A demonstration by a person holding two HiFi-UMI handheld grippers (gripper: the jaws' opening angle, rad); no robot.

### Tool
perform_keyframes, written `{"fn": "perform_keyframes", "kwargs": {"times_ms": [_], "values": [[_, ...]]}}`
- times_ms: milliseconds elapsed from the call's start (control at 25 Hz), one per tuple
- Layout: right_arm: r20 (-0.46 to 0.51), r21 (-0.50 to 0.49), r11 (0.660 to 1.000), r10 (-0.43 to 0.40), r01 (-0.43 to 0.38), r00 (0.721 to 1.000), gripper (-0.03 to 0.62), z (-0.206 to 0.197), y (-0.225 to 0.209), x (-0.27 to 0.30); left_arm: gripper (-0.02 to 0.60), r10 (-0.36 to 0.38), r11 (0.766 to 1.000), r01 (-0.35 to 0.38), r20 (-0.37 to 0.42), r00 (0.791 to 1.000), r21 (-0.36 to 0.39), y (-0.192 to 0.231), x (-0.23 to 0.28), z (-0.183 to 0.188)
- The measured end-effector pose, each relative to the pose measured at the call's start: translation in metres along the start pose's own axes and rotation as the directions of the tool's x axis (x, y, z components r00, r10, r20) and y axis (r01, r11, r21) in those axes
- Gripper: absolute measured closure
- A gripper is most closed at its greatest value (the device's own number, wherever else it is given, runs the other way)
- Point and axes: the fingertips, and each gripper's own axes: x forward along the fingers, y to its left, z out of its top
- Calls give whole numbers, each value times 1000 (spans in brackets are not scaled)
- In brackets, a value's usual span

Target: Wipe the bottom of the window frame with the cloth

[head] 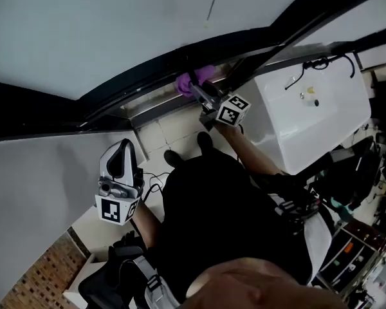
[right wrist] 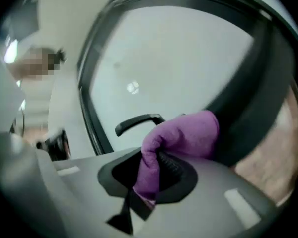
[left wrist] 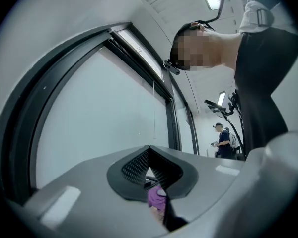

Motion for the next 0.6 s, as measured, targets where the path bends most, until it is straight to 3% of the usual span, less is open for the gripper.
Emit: {"fn": "perform_keyframes", "kwargs": {"times_ms": [40,80,120,200,280,480,600], "values": [[-20,-195,981,-19,14,1000,528,2,4,13,580,-15,1000,15,-7,1000,3,-7,5,-1],[-37,-352,936,-29,14,999,528,4,10,26,580,-29,1000,29,-15,999,4,-14,10,-3],[-46,-465,885,-40,14,998,528,7,15,38,580,-41,999,41,-24,999,3,-21,13,-4],[-51,-601,798,-76,30,996,528,13,17,56,580,-56,998,56,-39,998,-1,-30,19,-6],[-44,-656,754,-84,35,995,528,14,15,64,580,-59,998,59,-46,997,-7,-36,21,-8],[-26,-650,760,-9,-10,1000,528,11,29,46,580,-48,999,47,-59,997,-10,-38,20,-12],[-79,-684,726,21,-69,997,528,0,44,21,580,-38,999,38,-63,997,-9,-34,22,-14]]}}
